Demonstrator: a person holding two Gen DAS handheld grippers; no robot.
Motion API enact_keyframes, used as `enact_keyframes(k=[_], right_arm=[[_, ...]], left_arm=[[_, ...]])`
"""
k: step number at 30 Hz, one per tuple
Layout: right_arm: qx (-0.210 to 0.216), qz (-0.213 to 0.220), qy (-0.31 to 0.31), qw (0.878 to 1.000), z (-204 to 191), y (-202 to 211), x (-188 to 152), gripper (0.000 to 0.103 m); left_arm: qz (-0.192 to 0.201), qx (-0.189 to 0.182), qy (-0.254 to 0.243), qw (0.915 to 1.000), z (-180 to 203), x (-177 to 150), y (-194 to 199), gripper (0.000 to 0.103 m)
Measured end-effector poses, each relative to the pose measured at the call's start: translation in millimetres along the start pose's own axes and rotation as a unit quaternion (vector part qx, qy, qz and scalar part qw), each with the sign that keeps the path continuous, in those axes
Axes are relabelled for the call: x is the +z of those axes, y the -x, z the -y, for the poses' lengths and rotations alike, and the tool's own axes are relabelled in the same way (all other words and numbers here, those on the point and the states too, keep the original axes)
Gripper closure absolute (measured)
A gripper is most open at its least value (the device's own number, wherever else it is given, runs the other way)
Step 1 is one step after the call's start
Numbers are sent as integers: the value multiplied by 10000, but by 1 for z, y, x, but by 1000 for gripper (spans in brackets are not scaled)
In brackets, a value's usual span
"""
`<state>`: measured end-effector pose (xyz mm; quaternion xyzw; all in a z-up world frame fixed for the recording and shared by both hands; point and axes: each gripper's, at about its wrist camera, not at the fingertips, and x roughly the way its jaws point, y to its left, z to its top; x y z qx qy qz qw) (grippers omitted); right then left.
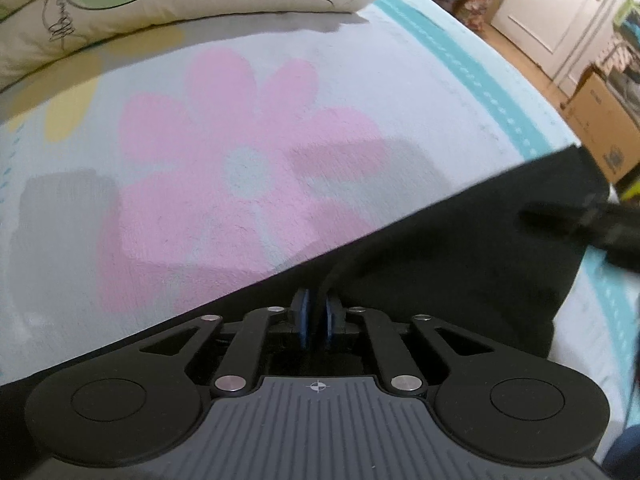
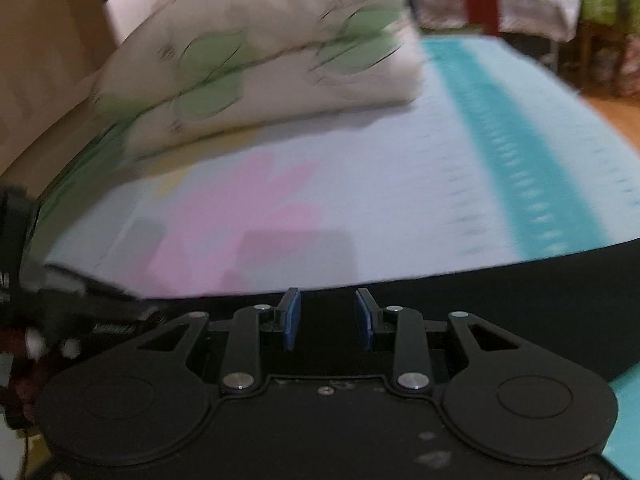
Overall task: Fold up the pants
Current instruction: 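Open both grippers to release the folded trousers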
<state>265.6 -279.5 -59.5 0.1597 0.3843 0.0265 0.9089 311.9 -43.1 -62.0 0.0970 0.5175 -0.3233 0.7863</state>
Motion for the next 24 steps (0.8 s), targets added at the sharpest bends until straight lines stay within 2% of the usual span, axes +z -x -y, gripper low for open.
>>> enact_keyframes(k=[2,5,8,13,16,19,21,24], right_arm=[[49,-269,46,9996,-11,-19,-5,70],[-238,-739,170,9968,-19,-45,-19,73],[-298,-524,401,9974,-23,-44,-26,74],[-451,-671,280,9963,-26,-45,-20,78],[-494,-683,322,9959,-24,-48,-16,78],[-511,-682,332,9958,-27,-52,-16,78],[-515,-697,266,9959,-27,-53,-16,78],[-518,-672,186,9962,-29,-49,-18,78]], left_arm=[[44,-55,110,9999,-3,3,6,85],[66,-53,10,10000,-10,4,17,75],[22,1,-48,10000,-11,6,21,74],[-234,104,-253,9994,-14,10,23,73],[-78,134,-189,9997,-18,7,42,72],[210,313,-151,9992,-20,-5,68,73],[401,416,-57,9983,-23,-20,86,73],[647,291,341,9969,-30,-52,110,72]])
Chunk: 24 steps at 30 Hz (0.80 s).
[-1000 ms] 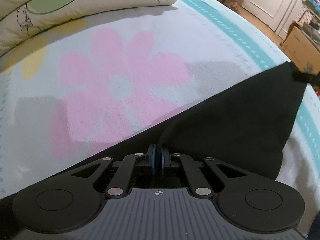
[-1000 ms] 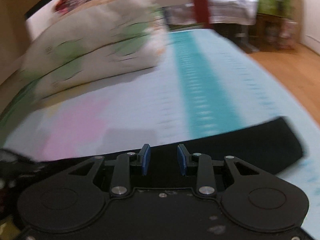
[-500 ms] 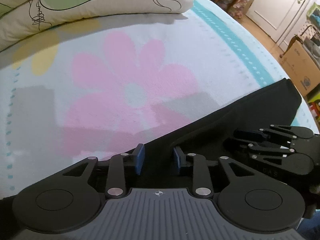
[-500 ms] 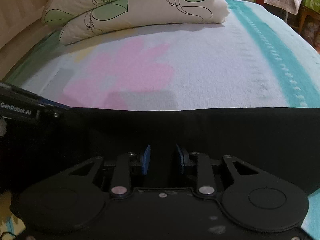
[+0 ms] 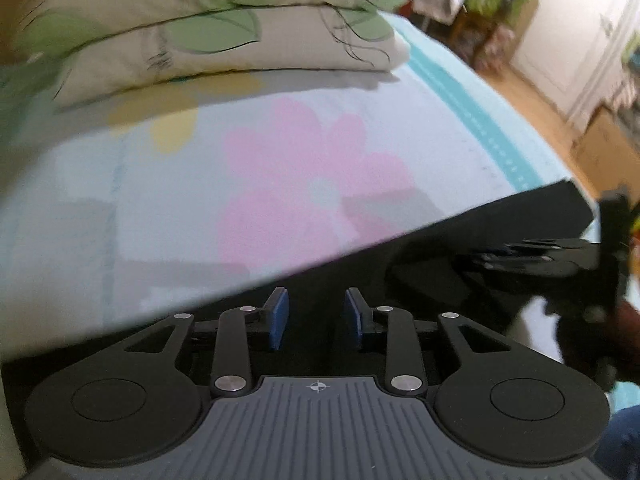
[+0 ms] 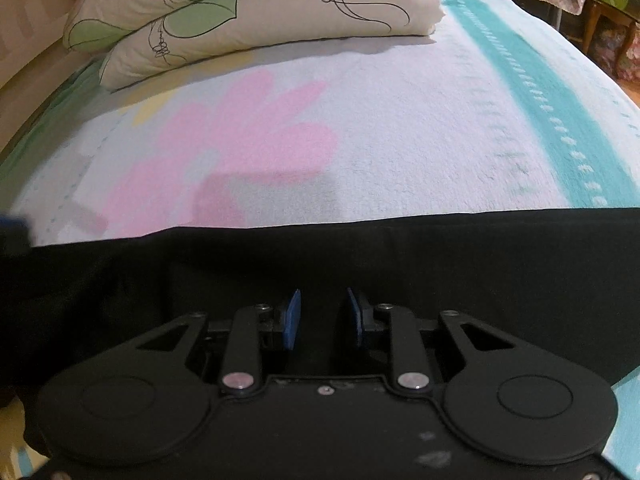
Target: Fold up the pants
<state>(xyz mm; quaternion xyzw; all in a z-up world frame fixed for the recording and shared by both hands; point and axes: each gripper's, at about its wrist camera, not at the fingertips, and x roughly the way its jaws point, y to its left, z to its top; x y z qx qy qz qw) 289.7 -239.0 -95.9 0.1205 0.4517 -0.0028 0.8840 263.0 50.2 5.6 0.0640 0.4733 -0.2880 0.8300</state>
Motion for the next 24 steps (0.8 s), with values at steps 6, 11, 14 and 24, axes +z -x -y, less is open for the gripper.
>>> enact_keyframes(k=[6,11,14,24], right_arm=[[36,490,-15,9988,-7,32,-5,73],[720,1085,496,9902,-45,94,-33,71],[1237,1007,847,9836,-76,119,-69,71],[1417,805,1120,9803,-139,112,-95,93]], left_arm=[[151,267,452,9985,-10,-81,40,72],[45,579,405,9975,-5,-130,50,72],[-19,589,443,9973,-4,-146,47,72],[174,146,567,9981,-4,-138,41,72]])
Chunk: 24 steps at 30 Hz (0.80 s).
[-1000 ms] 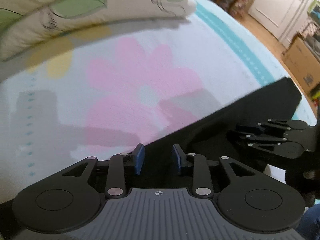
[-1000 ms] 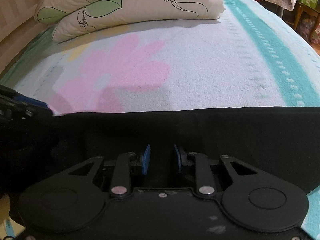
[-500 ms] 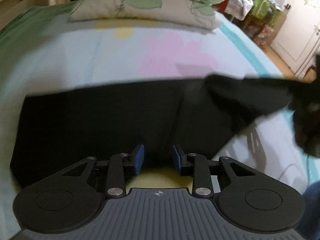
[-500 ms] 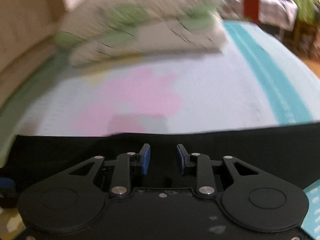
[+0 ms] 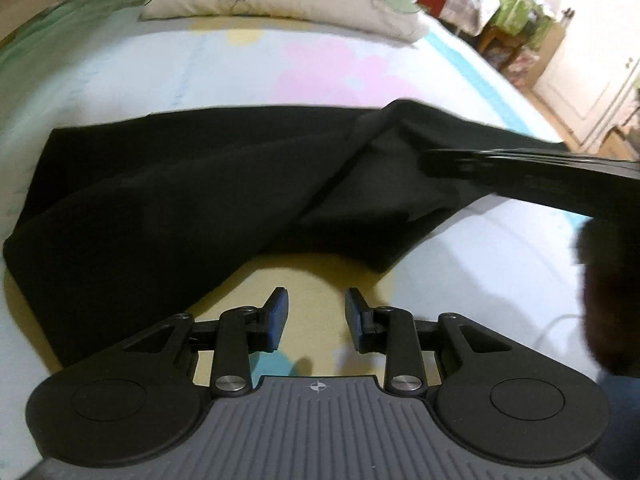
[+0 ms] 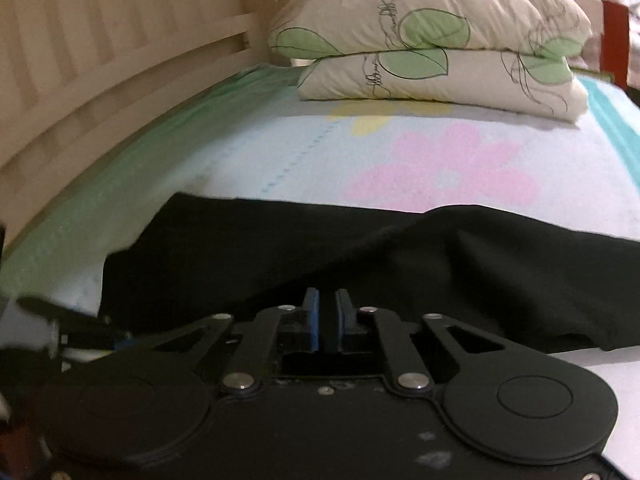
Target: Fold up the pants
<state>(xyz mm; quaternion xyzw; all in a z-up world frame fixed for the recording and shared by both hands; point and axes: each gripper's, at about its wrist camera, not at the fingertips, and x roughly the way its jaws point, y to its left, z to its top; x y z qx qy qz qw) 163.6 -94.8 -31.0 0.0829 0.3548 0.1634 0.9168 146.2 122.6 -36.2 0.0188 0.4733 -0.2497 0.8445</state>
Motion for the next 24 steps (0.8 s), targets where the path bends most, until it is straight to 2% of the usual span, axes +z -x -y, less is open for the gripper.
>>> enact_keyframes(k=[3,5,7,11,15,17,19,20,24], right_arm=[[-26,-153,28,9999,-5,-11,-6,93],[72,-550,118,9984,-8,-25,-21,93],[-59,-904,413,9950,-14,-37,-40,94],[-109,-757,479,9959,-15,-36,-53,94],[-50,-740,454,9962,-13,-33,-56,96],[-45,-725,496,9961,-12,-30,-59,97],[-49,-760,507,9958,-8,-32,-55,97],[-43,-804,492,9955,-7,-29,-56,95],[15,-688,380,9969,-6,-9,-64,90]], left_arm=[[75,-32,5,10000,0,6,1,72],[74,-102,53,9999,0,5,-1,72],[52,-162,99,9998,0,7,-5,72],[59,-265,191,9994,5,15,-17,72],[87,-567,573,9967,3,26,-34,72],[-118,-799,691,9943,3,29,-50,72],[-372,-737,675,9943,3,26,-67,73],[-324,-755,722,9940,0,24,-71,73],[-402,-1166,1657,9784,-36,28,-77,75]])
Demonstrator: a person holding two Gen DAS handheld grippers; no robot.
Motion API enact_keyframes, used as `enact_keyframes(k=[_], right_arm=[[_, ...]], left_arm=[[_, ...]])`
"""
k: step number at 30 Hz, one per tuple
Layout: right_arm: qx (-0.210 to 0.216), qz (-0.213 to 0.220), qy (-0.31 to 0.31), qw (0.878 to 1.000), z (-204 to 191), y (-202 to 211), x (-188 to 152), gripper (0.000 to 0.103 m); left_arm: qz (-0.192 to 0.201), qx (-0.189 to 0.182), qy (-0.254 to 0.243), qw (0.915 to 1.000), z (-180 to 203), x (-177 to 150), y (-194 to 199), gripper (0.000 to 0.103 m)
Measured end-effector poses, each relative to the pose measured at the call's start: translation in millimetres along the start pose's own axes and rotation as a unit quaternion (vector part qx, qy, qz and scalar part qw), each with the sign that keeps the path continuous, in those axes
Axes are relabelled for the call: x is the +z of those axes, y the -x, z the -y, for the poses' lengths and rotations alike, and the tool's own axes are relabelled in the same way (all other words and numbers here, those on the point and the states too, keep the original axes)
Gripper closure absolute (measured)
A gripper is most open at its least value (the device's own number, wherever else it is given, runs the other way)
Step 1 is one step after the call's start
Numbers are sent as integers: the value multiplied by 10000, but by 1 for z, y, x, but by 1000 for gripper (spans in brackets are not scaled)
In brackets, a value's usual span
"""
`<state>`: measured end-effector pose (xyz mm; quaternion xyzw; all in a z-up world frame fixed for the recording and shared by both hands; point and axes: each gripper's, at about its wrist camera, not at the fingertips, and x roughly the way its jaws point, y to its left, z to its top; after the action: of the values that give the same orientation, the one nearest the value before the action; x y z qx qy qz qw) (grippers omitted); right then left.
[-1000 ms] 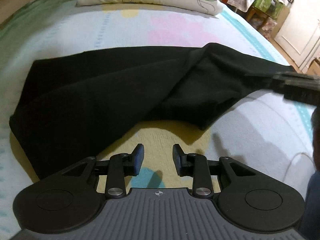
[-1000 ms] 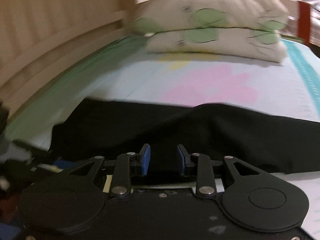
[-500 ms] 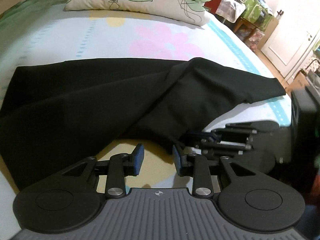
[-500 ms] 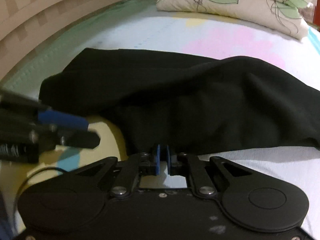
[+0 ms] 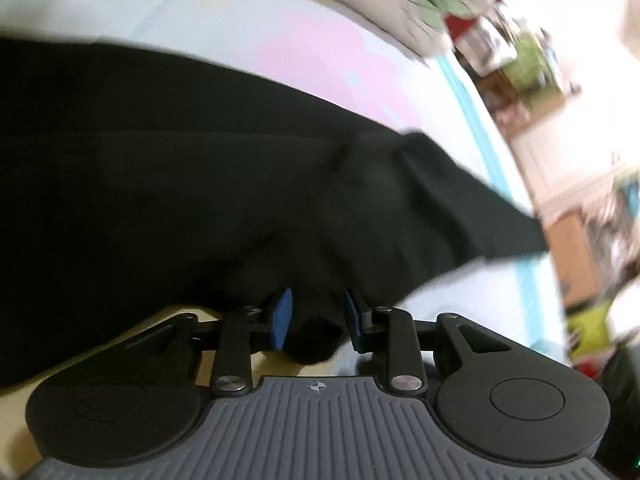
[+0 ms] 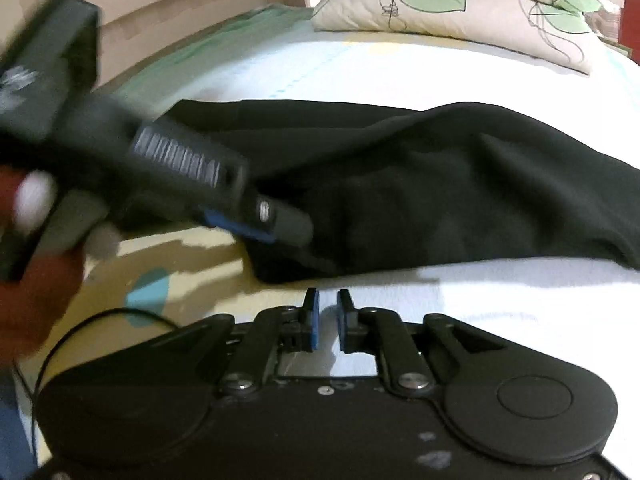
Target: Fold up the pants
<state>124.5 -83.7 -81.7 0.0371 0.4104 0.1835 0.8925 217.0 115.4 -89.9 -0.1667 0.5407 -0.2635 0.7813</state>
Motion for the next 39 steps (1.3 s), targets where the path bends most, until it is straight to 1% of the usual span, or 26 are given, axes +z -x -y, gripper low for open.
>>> enact_keyframes(k=[2,3,5,7,9,13,14,16,18,19,20,21,22,24,26,28,31,34,36,39], right_arm=[[56,112,11,9999,-3,5,0,80],[102,165,22,9998,-5,6,1,79],[151,212,15,9997,-10,4,8,78],[243,257,-73,9993,-14,0,14,78],[221,367,-99,9990,-15,-2,17,78],[66,797,-171,9967,-20,6,31,78],[37,836,-196,9963,-19,6,34,78],[17,761,-214,9969,-16,-1,39,78],[-15,665,-274,9974,-15,-9,41,81],[-33,551,-303,9980,-14,-15,40,84],[-51,369,-338,9987,-15,-16,35,84],[-47,61,-404,9992,-13,-25,34,87],[-67,-125,-485,9987,-10,-30,29,94],[-67,-51,-402,9992,-6,-28,21,97],[-72,-134,-396,9991,-3,-28,22,100],[-52,-227,-441,9988,0,-32,27,101],[-109,-269,-334,9990,-3,-34,28,101],[-151,-248,-308,9991,-6,-32,25,101],[-150,-248,-345,9990,-8,-32,24,101],[-144,-270,-362,9989,-8,-32,24,101]], left_arm=[[54,183,-13,9998,-5,11,1,77],[24,246,-88,9997,-6,17,-1,78],[-57,328,-209,9992,-3,24,-4,79],[-73,534,-535,9971,8,28,-7,79],[-83,681,-798,9944,14,31,-6,79],[-125,597,-745,9953,12,31,-6,79],[-132,550,-701,9959,9,31,-6,79],[-145,455,-584,9972,2,34,-5,79],[-181,405,-536,9976,2,38,-8,79],[-194,408,-558,9974,2,39,-8,79],[-206,427,-597,9971,1,38,-6,79],[-226,460,-644,9966,2,39,-6,79],[-234,494,-682,9962,3,40,-7,79],[-220,599,-766,9950,7,44,-8,79],[-220,722,-878,9933,7,48,-6,79],[-219,895,-999,9907,6,56,-2,79],[-193,1116,-1213,9861,6,73,7,79],[-123,1572,-1592,9746,10,93,14,79],[-147,1772,-1729,9688,11,106,16,79],[-68,2179,-1906,9572,11,121,18,79]])
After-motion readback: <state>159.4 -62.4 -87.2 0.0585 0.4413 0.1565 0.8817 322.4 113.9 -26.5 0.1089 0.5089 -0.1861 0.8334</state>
